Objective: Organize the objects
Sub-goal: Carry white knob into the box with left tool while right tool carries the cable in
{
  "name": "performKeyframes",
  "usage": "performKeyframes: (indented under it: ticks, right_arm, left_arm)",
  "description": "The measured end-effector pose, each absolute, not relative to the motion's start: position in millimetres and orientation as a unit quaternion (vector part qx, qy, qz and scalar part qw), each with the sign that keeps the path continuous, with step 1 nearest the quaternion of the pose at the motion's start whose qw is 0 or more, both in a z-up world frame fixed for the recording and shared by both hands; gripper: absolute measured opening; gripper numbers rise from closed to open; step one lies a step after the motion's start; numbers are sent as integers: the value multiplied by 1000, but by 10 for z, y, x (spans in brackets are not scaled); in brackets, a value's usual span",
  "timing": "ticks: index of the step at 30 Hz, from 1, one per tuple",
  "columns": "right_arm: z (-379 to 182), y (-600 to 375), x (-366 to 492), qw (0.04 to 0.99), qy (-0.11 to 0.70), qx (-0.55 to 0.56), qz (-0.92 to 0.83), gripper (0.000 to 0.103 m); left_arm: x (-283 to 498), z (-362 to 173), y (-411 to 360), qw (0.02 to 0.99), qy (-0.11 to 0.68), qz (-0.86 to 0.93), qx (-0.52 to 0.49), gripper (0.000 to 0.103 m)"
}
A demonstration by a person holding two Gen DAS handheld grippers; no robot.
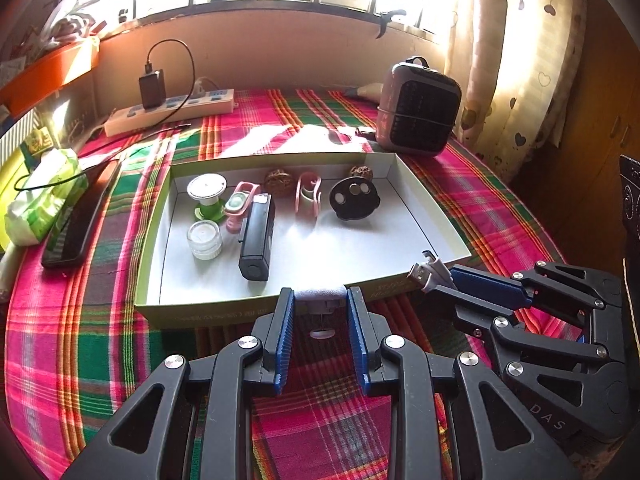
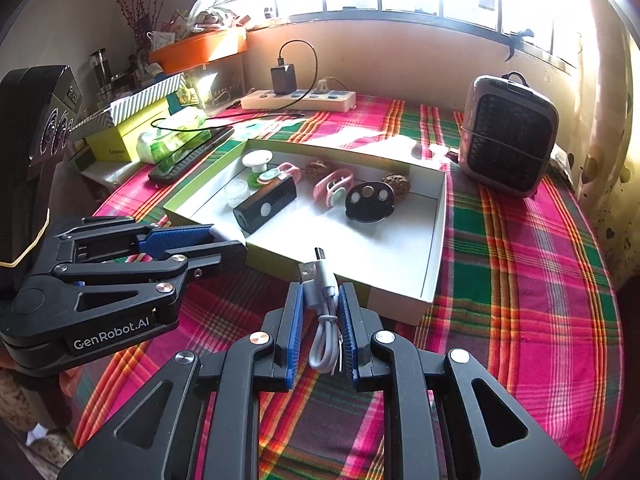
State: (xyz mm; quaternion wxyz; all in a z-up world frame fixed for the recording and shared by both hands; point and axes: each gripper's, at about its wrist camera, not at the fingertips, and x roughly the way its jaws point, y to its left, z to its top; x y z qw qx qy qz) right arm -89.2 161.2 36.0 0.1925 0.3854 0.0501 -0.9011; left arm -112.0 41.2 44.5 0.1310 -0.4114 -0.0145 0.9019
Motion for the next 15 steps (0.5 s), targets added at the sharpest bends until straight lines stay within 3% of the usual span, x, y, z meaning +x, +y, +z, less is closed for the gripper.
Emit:
performKeyframes:
  ticks: [15]
  right_arm:
    - [400,1694,-1241,169,36,392,-904,19]
  left_arm:
    - [-1439,505,416,134,-13,902,-409,24]
